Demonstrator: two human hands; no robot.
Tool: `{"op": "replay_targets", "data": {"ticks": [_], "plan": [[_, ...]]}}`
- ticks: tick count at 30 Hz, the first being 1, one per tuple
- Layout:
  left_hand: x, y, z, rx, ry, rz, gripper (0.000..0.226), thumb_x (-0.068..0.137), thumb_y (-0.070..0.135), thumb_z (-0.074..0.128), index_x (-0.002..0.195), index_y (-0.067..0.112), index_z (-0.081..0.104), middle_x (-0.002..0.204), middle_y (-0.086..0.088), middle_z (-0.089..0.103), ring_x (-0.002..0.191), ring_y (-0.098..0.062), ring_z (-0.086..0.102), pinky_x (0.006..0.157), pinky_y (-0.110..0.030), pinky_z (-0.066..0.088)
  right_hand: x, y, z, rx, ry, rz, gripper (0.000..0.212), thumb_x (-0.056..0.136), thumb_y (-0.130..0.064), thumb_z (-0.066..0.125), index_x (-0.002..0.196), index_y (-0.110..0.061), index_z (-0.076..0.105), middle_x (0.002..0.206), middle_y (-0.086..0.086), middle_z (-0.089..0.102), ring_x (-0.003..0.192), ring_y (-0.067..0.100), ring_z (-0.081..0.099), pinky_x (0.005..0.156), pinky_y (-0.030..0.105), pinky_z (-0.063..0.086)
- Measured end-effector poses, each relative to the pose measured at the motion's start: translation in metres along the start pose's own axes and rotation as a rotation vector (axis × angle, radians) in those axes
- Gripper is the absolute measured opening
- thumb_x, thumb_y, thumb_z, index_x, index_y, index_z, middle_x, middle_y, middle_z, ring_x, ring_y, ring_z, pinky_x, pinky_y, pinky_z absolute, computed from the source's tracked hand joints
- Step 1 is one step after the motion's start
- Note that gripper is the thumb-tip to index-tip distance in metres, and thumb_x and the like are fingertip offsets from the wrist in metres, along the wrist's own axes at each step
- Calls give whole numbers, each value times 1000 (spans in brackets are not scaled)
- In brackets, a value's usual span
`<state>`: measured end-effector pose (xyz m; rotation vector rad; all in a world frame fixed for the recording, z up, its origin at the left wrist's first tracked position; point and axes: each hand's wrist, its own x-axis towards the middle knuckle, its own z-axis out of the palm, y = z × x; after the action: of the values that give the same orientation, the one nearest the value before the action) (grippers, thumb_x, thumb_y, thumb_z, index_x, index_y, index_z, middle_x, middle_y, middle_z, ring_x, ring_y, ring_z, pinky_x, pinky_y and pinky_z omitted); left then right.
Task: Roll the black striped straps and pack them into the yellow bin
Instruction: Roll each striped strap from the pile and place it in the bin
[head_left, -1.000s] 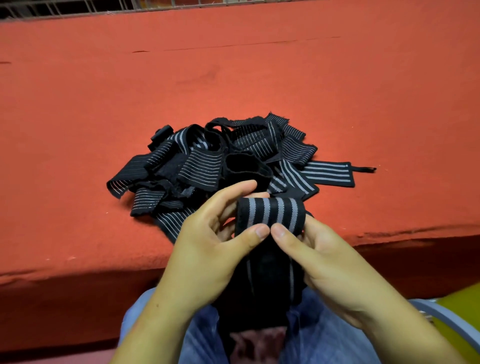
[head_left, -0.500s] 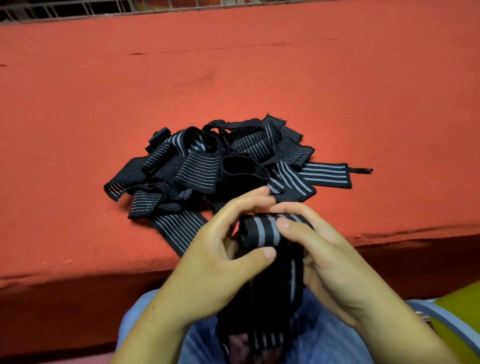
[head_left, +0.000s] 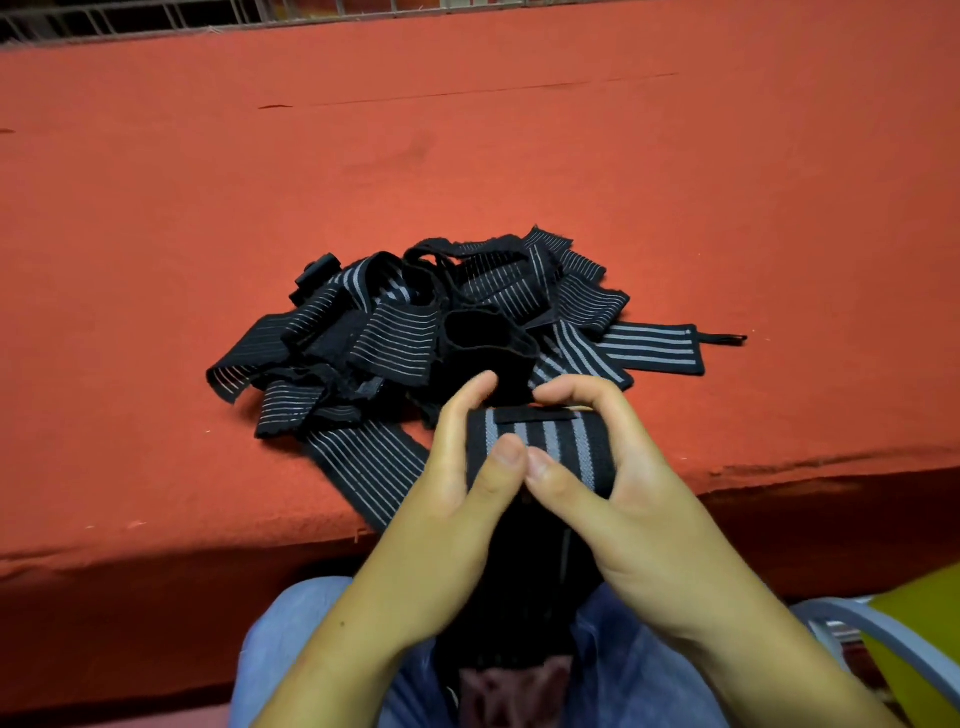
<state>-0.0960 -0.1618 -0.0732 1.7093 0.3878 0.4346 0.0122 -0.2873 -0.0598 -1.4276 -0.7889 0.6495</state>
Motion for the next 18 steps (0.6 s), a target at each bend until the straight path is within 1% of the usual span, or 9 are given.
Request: {"op": "replay_targets", "data": {"ticks": [2,4,6,8,11,12,14,16,18], "plan": [[1,2,-5,14,-25,16,52,95,53,60,142,34,49,131,10,68,123,-7,65,104,-29,49,0,0,-4,-25,-20,-2,39,90,-24,70,126,-33,56,104,-12,73,93,4,71,82,17,53],[1,6,-10,-40,-56,0,47,93,33,69,136,23,54,127,3,71,118,-14,69,95,-23,53,0,1,-9,-66,-34,0,42,94,-21,70,129,-37,54,110,-8,73,98,7,72,87,20,54],[2,6,-14,-80,-77,1,48,89,20,75,133,22,57,125,-1,71,114,-18,71,89,-23,56,-1,2,-11,-61,-33,12,48,93,-25,71,133,-43,52,116,-8,72,105,9,72,92,23,54],[1,7,-15,-94,-54,33,48,86,10,76,130,23,59,121,0,72,109,-17,72,86,-23,56,0,5,-9,-12,-31,50,49,93,-36,74,135,-48,51,119,-12,73,111,8,71,98,27,54],[1,7,-14,-104,24,108,49,82,2,75,121,28,64,114,2,72,103,-10,70,85,-20,55,-1,14,-4,64,-39,117,48,86,-53,72,131,-43,60,127,-5,73,122,14,67,111,47,48],[1,8,-14,-93,40,131,49,81,0,75,118,30,65,114,4,72,104,-9,70,85,-20,55,-1,16,-3,89,-43,135,48,83,-57,70,128,-41,64,128,-4,73,124,15,67,113,50,46],[2,9,-14,-48,50,171,53,82,-8,75,113,34,67,119,5,70,111,-12,69,88,-21,54,-2,16,-2,125,-43,154,50,81,-65,69,125,-42,68,130,-6,73,126,13,66,113,48,45],[2,8,-13,-13,45,192,55,82,-14,74,110,33,68,124,6,70,119,-15,66,95,-22,53,-2,15,-1,173,-34,170,64,75,-76,71,127,-38,69,131,-5,73,127,14,65,114,48,44],[3,7,-12,-2,40,207,50,83,-15,72,108,29,69,126,8,70,123,-14,65,99,-22,51,0,14,-2,188,-16,193,74,71,-78,74,129,-33,69,129,-1,74,125,17,67,113,50,45]]}}
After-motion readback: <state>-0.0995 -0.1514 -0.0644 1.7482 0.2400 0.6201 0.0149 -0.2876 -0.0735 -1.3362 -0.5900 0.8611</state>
